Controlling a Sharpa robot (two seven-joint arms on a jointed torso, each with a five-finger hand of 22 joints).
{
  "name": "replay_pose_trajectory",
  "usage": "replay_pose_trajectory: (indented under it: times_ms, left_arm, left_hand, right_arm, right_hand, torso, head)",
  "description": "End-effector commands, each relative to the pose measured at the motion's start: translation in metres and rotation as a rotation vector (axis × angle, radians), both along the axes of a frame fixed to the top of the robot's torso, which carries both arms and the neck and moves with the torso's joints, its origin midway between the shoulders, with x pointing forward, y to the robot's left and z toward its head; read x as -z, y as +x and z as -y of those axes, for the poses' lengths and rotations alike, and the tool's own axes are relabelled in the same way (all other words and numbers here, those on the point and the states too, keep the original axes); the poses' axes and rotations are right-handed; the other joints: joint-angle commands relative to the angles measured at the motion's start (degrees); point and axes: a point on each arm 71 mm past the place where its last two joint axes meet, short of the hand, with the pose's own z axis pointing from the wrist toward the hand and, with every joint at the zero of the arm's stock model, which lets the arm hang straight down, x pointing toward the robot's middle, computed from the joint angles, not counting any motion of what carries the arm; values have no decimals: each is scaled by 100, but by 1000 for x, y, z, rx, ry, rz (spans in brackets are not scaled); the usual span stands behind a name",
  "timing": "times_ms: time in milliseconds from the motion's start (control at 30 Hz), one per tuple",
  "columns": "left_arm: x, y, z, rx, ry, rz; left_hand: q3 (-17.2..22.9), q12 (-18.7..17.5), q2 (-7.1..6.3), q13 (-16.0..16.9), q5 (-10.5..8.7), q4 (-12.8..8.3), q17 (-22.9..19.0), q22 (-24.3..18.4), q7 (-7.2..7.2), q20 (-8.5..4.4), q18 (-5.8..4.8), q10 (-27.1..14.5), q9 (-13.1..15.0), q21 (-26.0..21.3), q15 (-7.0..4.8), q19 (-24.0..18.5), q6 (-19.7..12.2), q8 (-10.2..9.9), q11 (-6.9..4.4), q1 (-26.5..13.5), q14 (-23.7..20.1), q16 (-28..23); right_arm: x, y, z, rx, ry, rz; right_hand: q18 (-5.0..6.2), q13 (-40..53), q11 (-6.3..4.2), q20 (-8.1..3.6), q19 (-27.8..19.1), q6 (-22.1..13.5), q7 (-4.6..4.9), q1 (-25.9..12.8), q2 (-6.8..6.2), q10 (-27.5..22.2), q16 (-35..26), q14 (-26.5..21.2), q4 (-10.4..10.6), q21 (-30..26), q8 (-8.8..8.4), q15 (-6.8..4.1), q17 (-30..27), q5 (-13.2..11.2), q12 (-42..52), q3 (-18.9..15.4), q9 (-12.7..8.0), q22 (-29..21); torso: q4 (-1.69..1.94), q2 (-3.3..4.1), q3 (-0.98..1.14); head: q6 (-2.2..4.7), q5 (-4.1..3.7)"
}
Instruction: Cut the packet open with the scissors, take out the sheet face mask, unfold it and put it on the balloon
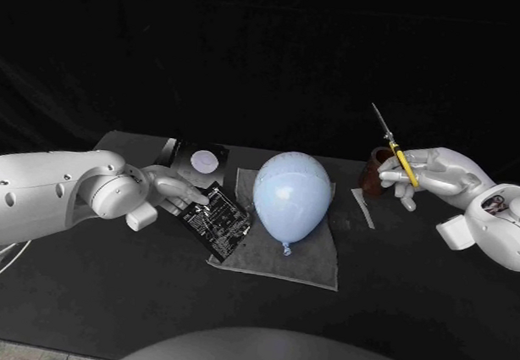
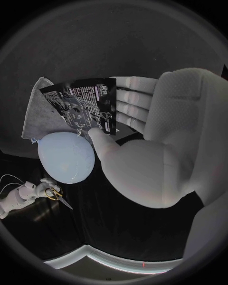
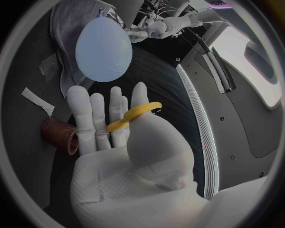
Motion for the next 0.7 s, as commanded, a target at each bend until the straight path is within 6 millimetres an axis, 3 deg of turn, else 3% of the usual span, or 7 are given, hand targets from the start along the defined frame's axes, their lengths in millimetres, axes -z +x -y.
replay_pose_trajectory:
  times_ms: [33,67,100,133,233,367,700]
  left_arm:
    - [-3,0,5,94,11,45]
    - [-4,0,5,98,11,48]
    - [-4,0,5,102,11,51]
    - [-4,0,5,105,13,55]
    - [-6,0,4,107,19,74]
    - [-10,2,-2,86,26,120]
    - [-35,12,-20,67,68,255]
  left_hand:
    - [-330,-2,32,4,-13,100,-72,-12,668,2,-144,-122,-257,-70,45,-147,-478,-273,41,-10,-150,-82]
    - [-432,4,48,6,-9,127,-102,-9,674,2,-153,-136,-299,-81,51,-154,-540,-318,46,17,-195,-98]
    - [-660,-9,55,2,-15,198,-286,-17,693,3,-177,-183,-425,-115,75,-246,-747,-456,58,24,-614,-192]
    - [-1139,0,203,9,-3,329,-409,-16,724,-9,-229,-274,-473,-164,106,-345,-746,-519,50,202,-821,-245]
    - [-1871,-67,314,-40,-4,561,-597,-30,708,3,-286,-916,-570,-201,147,-516,-831,-643,95,488,-1193,-286]
    - [-2819,-90,438,-65,1,1258,-816,-39,729,8,-334,-1401,-706,-209,187,-759,-922,-814,124,1187,-1556,-293]
    - [-3004,-67,352,-47,-6,1704,-862,-16,731,7,-311,-1226,-835,-158,182,-576,-1111,-969,145,1563,-1508,-273]
  right_arm:
    - [0,0,-2,-22,5,5]
    - [0,0,-2,-22,5,4]
    - [0,-1,-2,-22,5,4]
    - [0,-1,-2,-22,5,4]
    - [1,-1,-2,-22,6,3]
    - [1,0,-1,-21,5,2]
    - [3,1,2,-11,2,1]
  right_hand:
    - [112,8,16,6,46,-4,36,121,88,67,-25,212,-31,21,-35,-300,5,-11,19,-173,7,7]
    - [112,8,16,6,46,-4,36,121,88,67,-25,212,-31,21,-35,-300,5,-11,19,-173,7,7]
    - [112,8,16,6,46,-4,36,121,88,67,-25,212,-31,21,-35,-300,5,-11,19,-173,7,7]
    - [112,8,16,6,46,-4,36,121,88,67,-25,212,-31,21,-35,-300,5,-11,19,-173,7,7]
    - [112,8,16,6,46,-4,36,121,88,67,-25,212,-31,21,-35,-300,5,-11,19,-173,7,7]
    - [112,8,16,6,46,-4,36,121,88,67,-25,212,-31,21,-35,-300,5,-11,19,-173,7,7]
    - [112,8,16,6,46,-4,36,121,88,67,-25,212,-31,21,-35,-300,5,-11,19,-173,7,7]
  torso:
    - [1,-5,2]
    - [1,-5,1]
    - [-3,-3,1]
    - [-2,-3,0]
    - [-4,-4,2]
    - [-4,-3,5]
    - [2,-9,-2]
  head:
    - [-6,1]
    - [-5,1]
    - [-2,3]
    - [0,3]
    - [-1,6]
    - [-2,9]
    - [0,-4]
